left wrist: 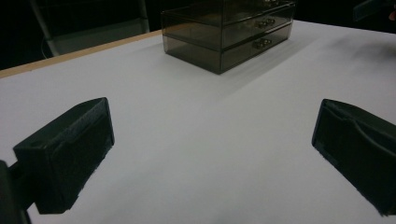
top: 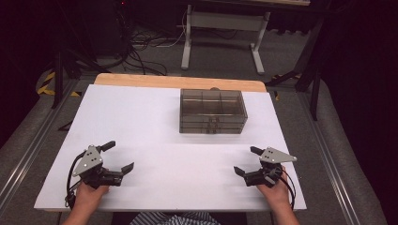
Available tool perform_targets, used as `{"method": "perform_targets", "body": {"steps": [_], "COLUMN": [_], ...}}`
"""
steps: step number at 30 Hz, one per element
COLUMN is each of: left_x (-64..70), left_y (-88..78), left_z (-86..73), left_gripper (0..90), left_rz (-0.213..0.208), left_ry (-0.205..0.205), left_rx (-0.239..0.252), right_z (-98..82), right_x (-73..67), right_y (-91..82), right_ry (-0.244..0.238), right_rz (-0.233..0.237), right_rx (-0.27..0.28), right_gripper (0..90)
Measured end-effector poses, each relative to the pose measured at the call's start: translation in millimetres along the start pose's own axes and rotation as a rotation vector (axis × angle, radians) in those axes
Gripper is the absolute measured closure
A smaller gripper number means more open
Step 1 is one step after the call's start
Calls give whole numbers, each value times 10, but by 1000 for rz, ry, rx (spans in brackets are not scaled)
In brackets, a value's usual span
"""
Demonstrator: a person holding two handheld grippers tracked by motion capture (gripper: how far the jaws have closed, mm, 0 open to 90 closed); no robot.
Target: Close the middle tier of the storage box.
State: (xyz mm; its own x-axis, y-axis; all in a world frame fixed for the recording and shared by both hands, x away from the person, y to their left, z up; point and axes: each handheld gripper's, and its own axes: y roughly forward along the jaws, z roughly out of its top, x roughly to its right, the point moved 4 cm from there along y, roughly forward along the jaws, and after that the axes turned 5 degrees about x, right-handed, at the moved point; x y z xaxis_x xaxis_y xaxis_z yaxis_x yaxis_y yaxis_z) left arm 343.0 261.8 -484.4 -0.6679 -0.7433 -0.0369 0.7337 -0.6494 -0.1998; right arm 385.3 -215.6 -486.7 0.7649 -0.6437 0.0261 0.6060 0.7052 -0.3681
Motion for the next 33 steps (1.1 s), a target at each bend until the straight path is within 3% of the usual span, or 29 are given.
{"method": "perform_targets", "body": {"steps": [10,17,33], "left_x": [1,13,0], "left_y": [4,10,4], "left_z": [1,1,1], "left_gripper": [2,2,2], "left_rz": [1,2,-2], "left_ry": [12,19,5], "left_rx": [-3,-4,-2], "right_z": [-111,-92,-91], "right_x": [7,-21,-12], "right_y": [-43,-3,-5], "right_ry": [27,-17,-12], "right_rz": [8,10,14], "right_rx": [-8,-7,-6], "right_gripper": [0,0,0]}}
